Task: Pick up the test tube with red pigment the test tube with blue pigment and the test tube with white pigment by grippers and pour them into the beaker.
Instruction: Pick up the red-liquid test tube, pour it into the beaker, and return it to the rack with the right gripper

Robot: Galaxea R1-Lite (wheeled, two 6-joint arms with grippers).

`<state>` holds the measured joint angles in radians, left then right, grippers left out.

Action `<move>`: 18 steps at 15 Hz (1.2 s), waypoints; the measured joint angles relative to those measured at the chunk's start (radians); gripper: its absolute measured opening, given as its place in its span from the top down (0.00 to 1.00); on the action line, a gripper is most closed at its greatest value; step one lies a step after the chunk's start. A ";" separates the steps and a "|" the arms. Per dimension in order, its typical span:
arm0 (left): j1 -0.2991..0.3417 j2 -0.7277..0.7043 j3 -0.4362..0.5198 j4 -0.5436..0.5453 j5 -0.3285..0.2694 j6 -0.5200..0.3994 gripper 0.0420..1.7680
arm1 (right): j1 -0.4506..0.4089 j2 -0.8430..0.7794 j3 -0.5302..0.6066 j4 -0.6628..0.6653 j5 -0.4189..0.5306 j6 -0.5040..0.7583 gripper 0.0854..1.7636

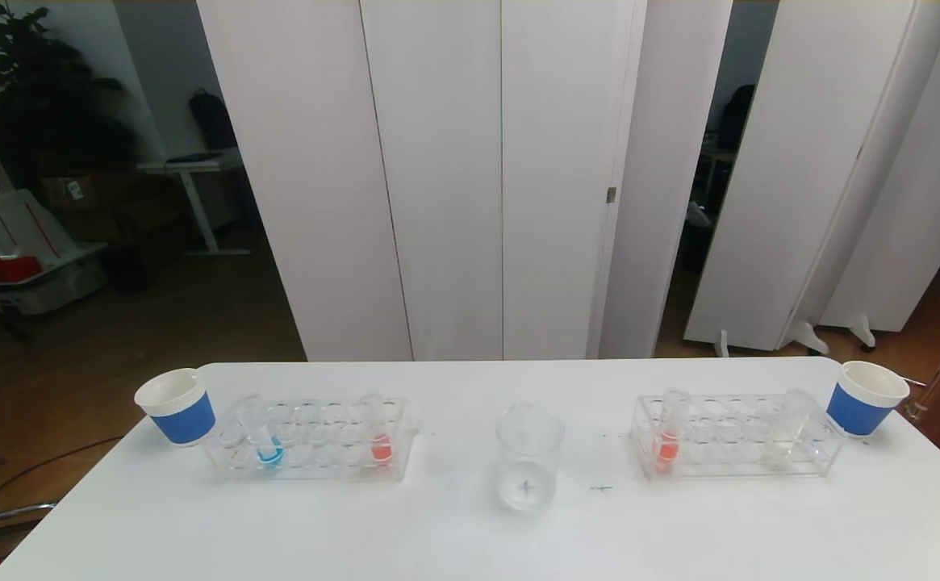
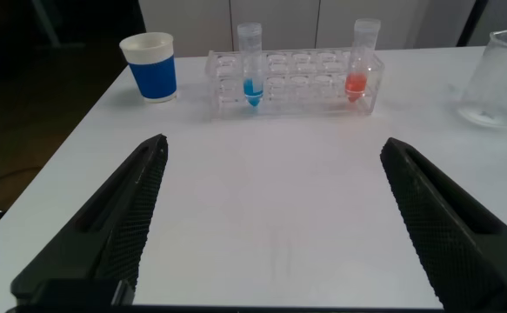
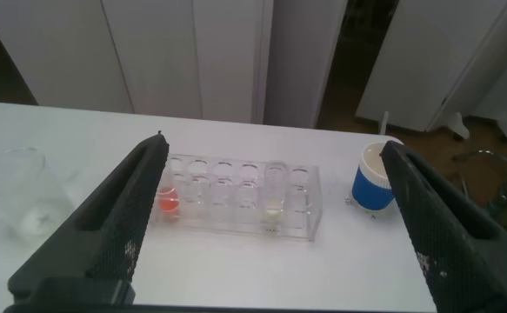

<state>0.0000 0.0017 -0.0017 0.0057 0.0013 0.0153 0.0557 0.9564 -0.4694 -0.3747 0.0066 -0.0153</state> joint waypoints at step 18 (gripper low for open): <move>0.000 0.000 0.000 0.000 0.000 0.000 0.01 | 0.329 0.571 0.283 -0.590 -0.204 0.125 0.01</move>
<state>0.0000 0.0017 -0.0017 0.0057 0.0009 0.0153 0.3849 1.5272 -0.1866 -0.9645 -0.1970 0.1096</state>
